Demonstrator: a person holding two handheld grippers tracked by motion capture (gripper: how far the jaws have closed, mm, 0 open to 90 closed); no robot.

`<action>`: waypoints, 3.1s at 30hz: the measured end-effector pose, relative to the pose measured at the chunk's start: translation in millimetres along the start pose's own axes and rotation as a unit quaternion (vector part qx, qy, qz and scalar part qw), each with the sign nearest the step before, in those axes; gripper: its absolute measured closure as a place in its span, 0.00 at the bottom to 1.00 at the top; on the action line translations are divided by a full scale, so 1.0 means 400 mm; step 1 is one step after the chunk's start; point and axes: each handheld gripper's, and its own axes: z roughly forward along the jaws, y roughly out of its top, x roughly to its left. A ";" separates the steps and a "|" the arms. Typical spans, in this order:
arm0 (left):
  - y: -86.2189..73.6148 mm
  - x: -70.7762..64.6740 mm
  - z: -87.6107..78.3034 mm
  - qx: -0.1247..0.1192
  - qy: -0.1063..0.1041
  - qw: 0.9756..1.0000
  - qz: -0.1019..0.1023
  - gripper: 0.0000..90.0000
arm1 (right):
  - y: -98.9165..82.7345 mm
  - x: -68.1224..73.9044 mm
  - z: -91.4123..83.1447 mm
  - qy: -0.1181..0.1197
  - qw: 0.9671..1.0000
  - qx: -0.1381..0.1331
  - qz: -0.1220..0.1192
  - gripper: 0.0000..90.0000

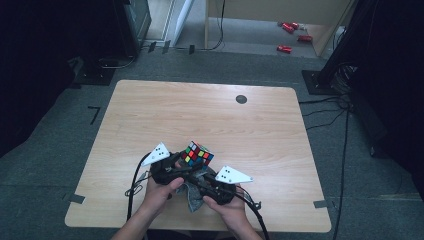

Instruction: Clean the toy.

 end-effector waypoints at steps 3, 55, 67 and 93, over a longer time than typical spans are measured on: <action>0.009 0.005 -0.009 -0.015 0.001 1.000 -0.004 0.38 | 0.006 -0.021 -0.014 -0.018 1.000 -0.005 0.012 0.84; -0.069 0.101 0.088 0.177 0.174 0.963 0.103 0.38 | -0.013 -0.330 -0.213 -0.348 0.920 0.177 -0.034 0.74; -0.075 0.104 0.096 0.170 0.174 0.964 0.107 0.38 | -0.016 -0.321 -0.199 -0.347 0.916 0.192 -0.061 0.84; -0.015 0.126 -0.011 0.129 0.175 0.975 0.044 0.10 | 0.028 -0.330 -0.248 -0.283 0.939 0.193 0.030 0.12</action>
